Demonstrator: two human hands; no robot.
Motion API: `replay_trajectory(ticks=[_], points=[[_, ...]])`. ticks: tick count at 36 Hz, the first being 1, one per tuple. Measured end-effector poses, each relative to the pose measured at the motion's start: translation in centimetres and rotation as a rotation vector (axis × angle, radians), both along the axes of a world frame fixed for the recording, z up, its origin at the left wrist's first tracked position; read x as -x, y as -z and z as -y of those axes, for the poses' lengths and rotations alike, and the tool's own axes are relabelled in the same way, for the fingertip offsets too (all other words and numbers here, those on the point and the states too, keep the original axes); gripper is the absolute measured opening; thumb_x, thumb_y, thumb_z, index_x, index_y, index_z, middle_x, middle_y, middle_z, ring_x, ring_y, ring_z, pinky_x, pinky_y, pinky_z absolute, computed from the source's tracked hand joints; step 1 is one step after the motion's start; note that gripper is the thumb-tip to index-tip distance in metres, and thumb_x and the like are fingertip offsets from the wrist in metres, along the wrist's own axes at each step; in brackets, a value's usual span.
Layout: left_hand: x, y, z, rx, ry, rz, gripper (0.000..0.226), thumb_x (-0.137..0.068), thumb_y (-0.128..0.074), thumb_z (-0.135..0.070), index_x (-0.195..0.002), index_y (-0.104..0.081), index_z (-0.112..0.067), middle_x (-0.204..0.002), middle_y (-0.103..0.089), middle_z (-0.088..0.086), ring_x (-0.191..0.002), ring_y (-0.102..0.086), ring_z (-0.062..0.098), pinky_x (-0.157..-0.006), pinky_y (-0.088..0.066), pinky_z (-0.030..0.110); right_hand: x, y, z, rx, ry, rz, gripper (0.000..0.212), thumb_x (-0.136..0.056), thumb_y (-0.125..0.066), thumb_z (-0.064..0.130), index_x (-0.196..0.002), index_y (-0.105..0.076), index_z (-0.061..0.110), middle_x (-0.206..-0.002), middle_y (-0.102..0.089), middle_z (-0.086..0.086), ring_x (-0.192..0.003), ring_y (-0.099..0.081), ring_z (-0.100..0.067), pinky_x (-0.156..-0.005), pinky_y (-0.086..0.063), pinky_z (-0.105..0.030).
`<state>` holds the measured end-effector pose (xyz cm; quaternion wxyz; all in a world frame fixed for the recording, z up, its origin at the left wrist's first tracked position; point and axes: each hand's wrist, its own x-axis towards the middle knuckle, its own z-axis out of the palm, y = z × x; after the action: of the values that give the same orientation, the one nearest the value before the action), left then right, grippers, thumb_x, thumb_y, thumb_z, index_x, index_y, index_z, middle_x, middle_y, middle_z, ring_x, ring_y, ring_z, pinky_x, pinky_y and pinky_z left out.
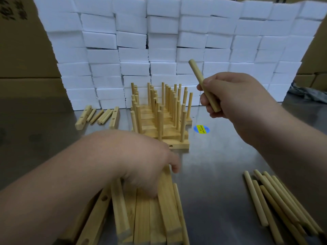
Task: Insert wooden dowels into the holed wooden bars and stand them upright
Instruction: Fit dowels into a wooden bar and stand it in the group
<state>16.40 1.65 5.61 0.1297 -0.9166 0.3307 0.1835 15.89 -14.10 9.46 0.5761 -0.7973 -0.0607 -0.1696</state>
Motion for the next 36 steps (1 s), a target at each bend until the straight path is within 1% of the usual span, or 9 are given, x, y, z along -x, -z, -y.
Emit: replay_trajectory(ticks=[5, 8, 11, 16, 21, 23, 26, 30, 36], points=[[0.2, 0.8, 0.3, 0.058, 0.029, 0.14, 0.041, -0.082, -0.061, -0.018, -0.114, -0.052, -0.041, -0.112, -0.05, -0.013, -0.101, -0.051, 0.012, -0.088, -0.049, 0.032, 0.1, -0.1, 0.1, 0.004, -0.002, 0.0, 0.022, -0.089, -0.048, 0.017, -0.07, -0.06, 0.017, -0.045, -0.056, 0.009, -0.042, -0.046, -0.007, -0.055, -0.044, -0.024], [0.0, 0.6, 0.4, 0.172, 0.055, 0.216, 0.026, -0.083, -0.063, -0.028, -0.105, -0.058, -0.041, -0.099, -0.054, -0.016, -0.094, -0.051, 0.006, -0.084, -0.047, 0.026, 0.2, -0.2, 0.1, 0.007, -0.002, 0.004, 0.023, -0.089, -0.048, 0.016, -0.071, -0.061, 0.017, -0.046, -0.056, 0.009, -0.044, -0.046, -0.007, -0.055, -0.044, -0.025], [-0.2, -0.2, 0.1, 0.259, 0.054, 0.293, 0.022, -0.082, -0.063, -0.037, -0.102, -0.059, -0.043, -0.091, -0.055, -0.018, -0.085, -0.049, 0.001, -0.072, -0.04, 0.018, 0.3, -0.5, 0.3, 0.006, 0.014, 0.021, 0.022, -0.089, -0.049, 0.017, -0.07, -0.061, 0.018, -0.046, -0.057, 0.01, -0.043, -0.047, -0.007, -0.056, -0.045, -0.025], [-0.6, -2.8, -1.8, 0.438, -0.082, 0.365, 0.013, -0.081, -0.053, -0.051, -0.09, -0.055, -0.042, -0.078, -0.057, -0.016, -0.068, -0.052, 0.0, -0.055, -0.038, 0.018, 0.8, -2.2, 1.7, -0.041, 0.1, 0.136, 0.022, -0.088, -0.05, 0.018, -0.069, -0.061, 0.02, -0.043, -0.055, 0.011, -0.04, -0.045, -0.004, -0.05, -0.043, -0.02], [-0.9, -3.3, -2.0, 0.919, -0.233, 0.172, 0.013, -0.09, -0.046, -0.041, -0.088, -0.056, -0.033, -0.072, -0.061, -0.007, -0.06, -0.056, 0.007, -0.052, -0.048, 0.024, 0.7, -2.9, 2.6, -0.026, 0.135, 0.157, 0.028, -0.084, -0.05, 0.019, -0.064, -0.068, 0.025, -0.043, -0.051, 0.01, -0.041, -0.042, -0.006, -0.051, -0.04, -0.024], [-0.8, -3.2, -1.7, 1.092, -0.277, 0.085, 0.014, -0.094, -0.043, -0.036, -0.099, -0.056, -0.037, -0.071, -0.062, -0.008, -0.058, -0.054, 0.004, -0.042, -0.041, 0.015, 0.6, -2.6, 2.2, 0.034, 0.136, 0.153, 0.034, -0.081, -0.051, 0.019, -0.058, -0.069, 0.034, -0.042, -0.05, 0.01, -0.041, -0.041, -0.007, -0.052, -0.038, -0.026], [-0.4, -3.3, -1.4, 1.284, -0.309, -0.064, 0.032, -0.097, -0.04, -0.024, -0.124, -0.046, -0.041, -0.068, -0.061, -0.002, -0.049, -0.056, 0.0, -0.038, -0.037, 0.008, 0.9, -2.0, 1.7, 0.146, 0.132, 0.189, 0.04, -0.081, -0.048, 0.018, -0.057, -0.068, 0.042, -0.043, -0.046, 0.009, -0.039, -0.039, -0.005, -0.04, -0.034, -0.016], [-0.5, -3.2, -1.1, 1.452, -0.354, -0.221, 0.048, -0.094, -0.035, -0.007, -0.13, -0.043, -0.038, -0.055, -0.056, -0.001, -0.046, -0.053, 0.011, -0.044, -0.043, 0.017, 1.2, -2.0, 1.8, 0.254, 0.143, 0.225, 0.029, -0.083, -0.052, 0.021, -0.063, -0.068, 0.035, -0.04, -0.047, 0.011, -0.033, -0.038, -0.001, -0.03, -0.025, -0.009], [-1.3, -2.8, -0.9, 1.556, -0.428, -0.258, 0.039, -0.095, -0.034, -0.014, -0.116, -0.059, -0.035, -0.071, -0.045, 0.003, -0.044, -0.043, 0.011, -0.041, -0.039, 0.022, 0.8, -1.6, 1.8, 0.439, 0.161, 0.177, 0.021, -0.085, -0.053, 0.028, -0.068, -0.063, 0.032, -0.034, -0.045, 0.011, -0.027, -0.037, -0.004, -0.028, -0.026, -0.012]])
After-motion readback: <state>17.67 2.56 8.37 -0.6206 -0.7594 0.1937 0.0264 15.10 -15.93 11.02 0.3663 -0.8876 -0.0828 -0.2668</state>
